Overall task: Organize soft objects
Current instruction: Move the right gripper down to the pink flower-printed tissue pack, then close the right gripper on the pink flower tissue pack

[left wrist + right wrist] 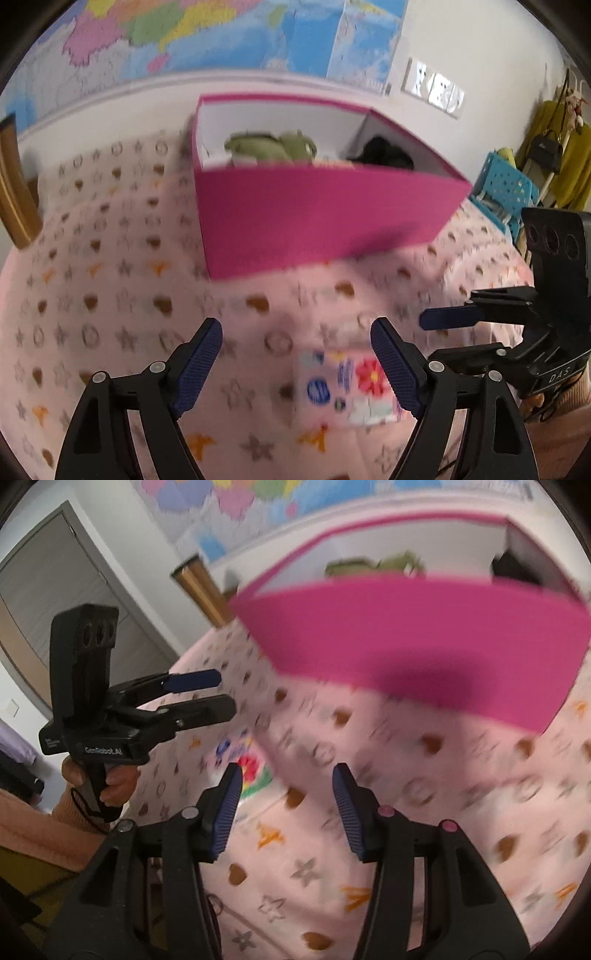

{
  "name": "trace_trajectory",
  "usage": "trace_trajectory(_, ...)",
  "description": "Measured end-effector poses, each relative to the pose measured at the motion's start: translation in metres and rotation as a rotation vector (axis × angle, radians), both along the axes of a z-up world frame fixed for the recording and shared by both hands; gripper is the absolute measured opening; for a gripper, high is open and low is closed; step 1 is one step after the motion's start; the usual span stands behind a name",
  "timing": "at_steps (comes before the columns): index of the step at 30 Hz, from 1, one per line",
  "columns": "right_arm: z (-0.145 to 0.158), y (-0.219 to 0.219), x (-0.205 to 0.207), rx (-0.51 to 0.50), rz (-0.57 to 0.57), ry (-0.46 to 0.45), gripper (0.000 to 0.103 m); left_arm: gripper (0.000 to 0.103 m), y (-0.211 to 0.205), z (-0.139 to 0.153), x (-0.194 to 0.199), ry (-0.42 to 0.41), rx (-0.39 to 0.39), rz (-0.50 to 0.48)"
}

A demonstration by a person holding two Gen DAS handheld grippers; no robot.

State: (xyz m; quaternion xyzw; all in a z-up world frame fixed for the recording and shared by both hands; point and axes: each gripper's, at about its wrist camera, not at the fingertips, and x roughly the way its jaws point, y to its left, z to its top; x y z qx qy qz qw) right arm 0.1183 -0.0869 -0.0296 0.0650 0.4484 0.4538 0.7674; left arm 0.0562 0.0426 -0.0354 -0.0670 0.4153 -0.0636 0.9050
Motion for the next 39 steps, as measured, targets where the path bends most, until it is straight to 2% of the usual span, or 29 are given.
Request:
trace_trajectory(4,-0.008,0.011,-0.007,0.005,0.024,0.029,0.053,0.092,-0.005,-0.011,-0.013,0.041,-0.034,-0.030)
trace_trajectory(6,-0.010,0.015,-0.009,0.009,0.027,0.039,0.053,0.103,-0.006,-0.011,-0.019,0.039,-0.052,-0.042)
trace_trajectory(10,-0.013,0.020,-0.010,0.012,0.033,0.054,0.053,0.103,-0.006,-0.011,-0.027,0.038,-0.058,-0.037)
trace_trajectory(13,-0.017,0.021,-0.013,0.012,0.032,0.062,0.053,0.101,-0.002,-0.015,-0.030,0.038,-0.091,-0.024)
trace_trajectory(16,-0.017,0.022,-0.013,0.014,0.028,0.065,0.053,0.091,-0.004,-0.015,-0.033,0.030,-0.070,-0.024)
trace_trajectory(21,-0.017,0.022,-0.013,0.020,0.025,0.072,0.052,0.049,-0.012,-0.018,-0.035,0.051,-0.051,-0.067)
trace_trajectory(23,-0.018,0.023,-0.014,0.023,0.028,0.072,0.047,0.047,-0.014,-0.022,-0.034,0.075,-0.064,-0.080)
trace_trajectory(25,-0.018,0.024,-0.015,0.022,0.031,0.071,0.044,0.040,-0.014,-0.023,-0.035,0.075,-0.090,-0.087)
trace_trajectory(30,-0.016,0.017,-0.012,0.008,-0.001,0.057,0.037,0.038,-0.024,-0.021,-0.034,0.081,-0.121,-0.118)
trace_trajectory(35,-0.013,-0.003,-0.001,-0.002,-0.077,0.049,0.037,0.038,-0.042,-0.021,-0.021,0.084,-0.163,-0.164)
trace_trajectory(39,-0.013,-0.016,0.006,-0.012,-0.131,0.044,0.037,0.038,-0.048,-0.025,-0.005,0.096,-0.189,-0.166)
